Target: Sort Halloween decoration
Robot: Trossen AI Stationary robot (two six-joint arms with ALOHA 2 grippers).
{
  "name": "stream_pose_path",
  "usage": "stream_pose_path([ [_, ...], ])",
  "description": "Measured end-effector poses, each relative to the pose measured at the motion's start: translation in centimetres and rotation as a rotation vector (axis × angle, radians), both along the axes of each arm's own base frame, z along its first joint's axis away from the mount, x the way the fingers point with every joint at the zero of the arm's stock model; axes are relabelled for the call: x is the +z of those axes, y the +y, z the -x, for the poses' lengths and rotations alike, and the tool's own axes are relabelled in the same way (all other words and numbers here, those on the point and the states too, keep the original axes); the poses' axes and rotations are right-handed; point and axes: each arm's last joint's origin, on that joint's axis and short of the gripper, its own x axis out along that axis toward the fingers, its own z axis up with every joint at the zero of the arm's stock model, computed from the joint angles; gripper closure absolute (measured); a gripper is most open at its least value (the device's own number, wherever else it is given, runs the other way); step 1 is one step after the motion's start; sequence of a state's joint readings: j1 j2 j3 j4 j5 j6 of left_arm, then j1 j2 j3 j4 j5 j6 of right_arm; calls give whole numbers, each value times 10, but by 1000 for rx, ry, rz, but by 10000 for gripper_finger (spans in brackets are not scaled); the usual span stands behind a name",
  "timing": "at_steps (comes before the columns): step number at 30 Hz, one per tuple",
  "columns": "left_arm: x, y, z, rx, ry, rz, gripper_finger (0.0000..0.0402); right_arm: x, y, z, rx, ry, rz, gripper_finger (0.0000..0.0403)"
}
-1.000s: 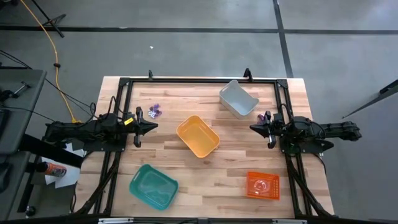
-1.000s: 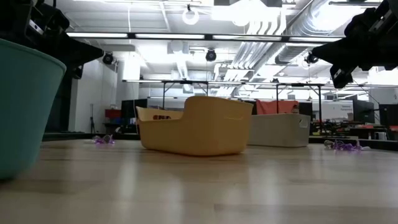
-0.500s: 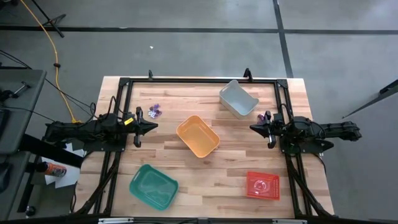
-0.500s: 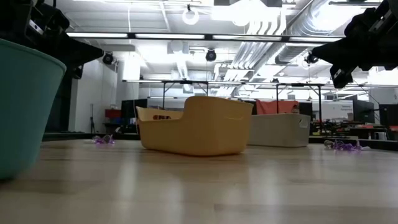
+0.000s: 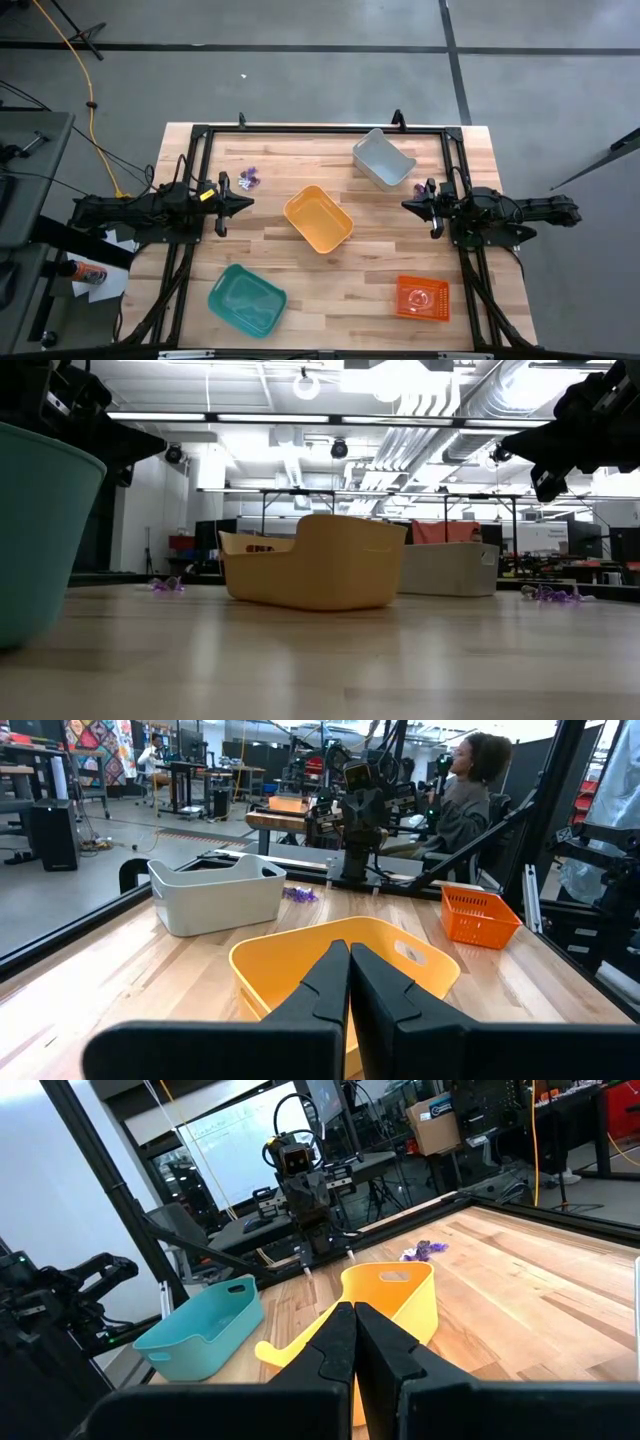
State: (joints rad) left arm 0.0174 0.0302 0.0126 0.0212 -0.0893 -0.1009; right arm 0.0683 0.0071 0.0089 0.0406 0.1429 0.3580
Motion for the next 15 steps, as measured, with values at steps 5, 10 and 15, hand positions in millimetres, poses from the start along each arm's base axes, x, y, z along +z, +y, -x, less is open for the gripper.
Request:
stream_pose_path([
  [5, 0, 0, 0, 0, 0, 0, 401, 0, 0, 0, -5, 0, 0, 402],
  [10, 0, 0, 0, 0, 0, 0, 401, 4, -1, 0, -32, -41, -41, 402],
  [15, 0, 0, 0, 0, 0, 0, 401, 24, -5, 5, -111, -299, -338, 402],
])
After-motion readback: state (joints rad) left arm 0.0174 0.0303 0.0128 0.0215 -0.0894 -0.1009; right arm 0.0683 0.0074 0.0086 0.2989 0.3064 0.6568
